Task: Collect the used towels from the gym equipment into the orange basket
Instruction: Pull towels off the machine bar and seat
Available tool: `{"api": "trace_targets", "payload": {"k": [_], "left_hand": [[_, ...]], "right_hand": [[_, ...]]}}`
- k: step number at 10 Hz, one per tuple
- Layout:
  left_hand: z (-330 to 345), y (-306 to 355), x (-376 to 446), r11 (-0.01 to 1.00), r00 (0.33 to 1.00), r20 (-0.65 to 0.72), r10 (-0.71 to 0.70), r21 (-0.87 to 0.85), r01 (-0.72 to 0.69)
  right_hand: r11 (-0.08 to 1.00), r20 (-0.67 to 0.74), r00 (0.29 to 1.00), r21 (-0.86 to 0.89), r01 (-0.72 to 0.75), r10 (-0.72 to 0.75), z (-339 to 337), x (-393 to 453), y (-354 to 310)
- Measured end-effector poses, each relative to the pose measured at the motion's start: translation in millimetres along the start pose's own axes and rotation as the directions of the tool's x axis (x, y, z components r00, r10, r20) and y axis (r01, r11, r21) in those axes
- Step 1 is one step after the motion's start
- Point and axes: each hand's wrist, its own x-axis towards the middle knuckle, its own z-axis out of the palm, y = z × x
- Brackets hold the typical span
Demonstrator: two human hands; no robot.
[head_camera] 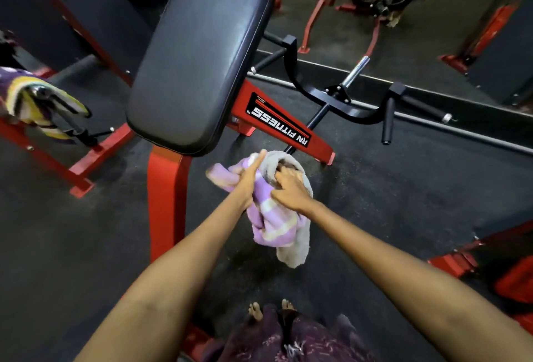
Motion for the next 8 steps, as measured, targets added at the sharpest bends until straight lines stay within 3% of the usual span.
{"api": "trace_targets", "payload": {"k": [1, 2, 3, 4, 5, 6, 7, 8], "left_hand": [[-0.7, -9.8, 6.8, 0.999, 1.000, 0.011, -0.019, 0.027, 0.019], [-7.7, -30.0, 29.2, 0.997, 0.994, -0.107, -0.033, 0.060, 0.040], [-10.0, -42.3, 29.0, 0.995, 0.982, -0.186, -0.046, 0.081, 0.062], [-3.4, -47.4, 11.6, 0.993, 0.998, -0.038, -0.058, 0.097, 0.061], [5.4, -39.3, -35.3, 0.994, 0.997, 0.065, -0.052, 0.102, 0.045], [-1.0, -57.6, -31.0, 0.998, 0.992, 0.121, -0.026, 0.067, 0.018], [-0.7, -68.8, -45.4, 0.994, 0.989, 0.146, -0.019, 0.110, 0.003], [-3.6, -84.8, -59.7, 0.994, 0.984, 0.174, -0.023, 0.109, 0.004]], "right_hand": [[0.992, 0.057, 0.998, 0.122, 0.024, -0.032, 9.0, -17.2, -0.2], [0.879, 0.030, 0.995, 0.466, -0.097, 0.094, 14.5, -26.5, 7.7], [0.709, 0.011, 0.977, 0.687, -0.162, 0.212, 15.9, -34.7, 20.0], [0.705, 0.013, 0.978, 0.691, -0.158, 0.206, 15.6, -53.1, 21.6], [0.781, -0.005, 0.988, 0.612, -0.121, 0.157, 19.1, -63.4, 17.2], [0.669, -0.011, 0.971, 0.726, -0.157, 0.240, 20.4, -72.9, 16.1], [0.349, -0.054, 0.884, 0.928, -0.127, 0.465, 10.0, -103.0, 5.0], [0.248, -0.107, 0.718, 0.964, -0.094, 0.687, 17.3, -125.4, 17.3]]}}
